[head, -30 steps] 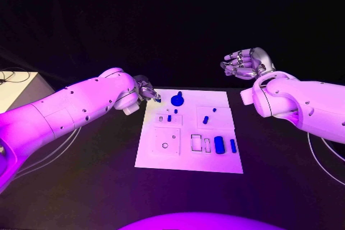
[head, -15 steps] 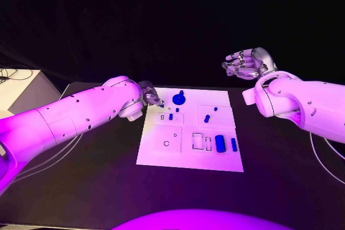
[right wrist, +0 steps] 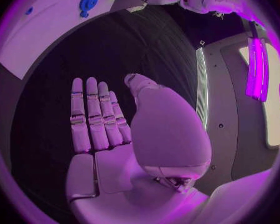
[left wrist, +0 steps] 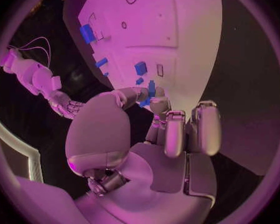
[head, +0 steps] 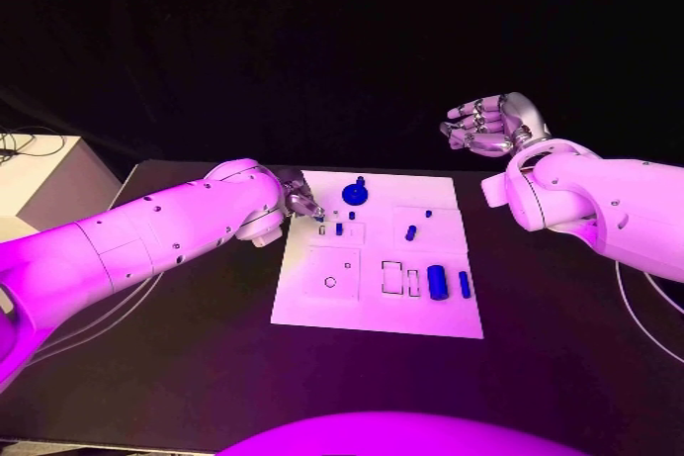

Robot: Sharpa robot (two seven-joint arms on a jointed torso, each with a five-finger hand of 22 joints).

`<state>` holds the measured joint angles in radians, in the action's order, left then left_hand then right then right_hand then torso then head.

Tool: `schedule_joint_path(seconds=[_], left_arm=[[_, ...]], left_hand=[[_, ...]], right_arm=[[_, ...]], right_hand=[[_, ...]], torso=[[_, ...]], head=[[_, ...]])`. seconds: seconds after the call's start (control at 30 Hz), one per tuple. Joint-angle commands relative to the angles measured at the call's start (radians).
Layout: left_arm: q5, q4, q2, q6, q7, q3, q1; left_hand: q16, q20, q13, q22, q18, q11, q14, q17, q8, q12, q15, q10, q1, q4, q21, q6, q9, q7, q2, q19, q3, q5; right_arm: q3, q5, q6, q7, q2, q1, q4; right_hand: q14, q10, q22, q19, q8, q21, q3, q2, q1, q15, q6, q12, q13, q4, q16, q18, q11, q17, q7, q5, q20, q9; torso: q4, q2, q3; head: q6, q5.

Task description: Assemble the parts on the task board

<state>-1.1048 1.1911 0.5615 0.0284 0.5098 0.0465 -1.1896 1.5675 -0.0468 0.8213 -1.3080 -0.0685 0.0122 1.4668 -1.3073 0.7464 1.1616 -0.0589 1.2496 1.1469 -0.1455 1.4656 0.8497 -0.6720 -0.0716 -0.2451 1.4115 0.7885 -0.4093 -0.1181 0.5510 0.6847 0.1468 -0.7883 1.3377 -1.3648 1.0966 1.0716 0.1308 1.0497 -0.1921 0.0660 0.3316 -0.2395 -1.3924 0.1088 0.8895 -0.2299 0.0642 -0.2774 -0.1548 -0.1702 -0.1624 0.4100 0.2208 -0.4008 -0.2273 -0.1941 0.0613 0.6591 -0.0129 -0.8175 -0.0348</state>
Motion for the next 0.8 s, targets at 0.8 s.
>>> schedule_joint_path(seconds=[0.8], left_arm=[[-0.092,-0.011,-0.018,-0.043,0.005,-0.004,0.017]], left_hand=[[0.003,0.002,0.0,-0.031,0.013,-0.001,0.104,-0.263,0.005,0.005,-0.008,0.005,0.001,0.151,0.004,0.011,-0.149,0.005,0.01,0.007,0.15,-0.004]], right_arm=[[0.0,0.001,-0.024,0.0,0.001,0.0,-0.002]], right_hand=[[-0.004,-0.006,-0.003,-0.008,0.006,0.0,0.005,-0.003,0.005,0.007,-0.004,0.007,-0.001,0.003,0.007,-0.014,-0.001,-0.003,0.01,-0.006,0.0,0.002]], torso=[[-0.0008,0.001,-0.0016]], head=[[-0.006,0.0]])
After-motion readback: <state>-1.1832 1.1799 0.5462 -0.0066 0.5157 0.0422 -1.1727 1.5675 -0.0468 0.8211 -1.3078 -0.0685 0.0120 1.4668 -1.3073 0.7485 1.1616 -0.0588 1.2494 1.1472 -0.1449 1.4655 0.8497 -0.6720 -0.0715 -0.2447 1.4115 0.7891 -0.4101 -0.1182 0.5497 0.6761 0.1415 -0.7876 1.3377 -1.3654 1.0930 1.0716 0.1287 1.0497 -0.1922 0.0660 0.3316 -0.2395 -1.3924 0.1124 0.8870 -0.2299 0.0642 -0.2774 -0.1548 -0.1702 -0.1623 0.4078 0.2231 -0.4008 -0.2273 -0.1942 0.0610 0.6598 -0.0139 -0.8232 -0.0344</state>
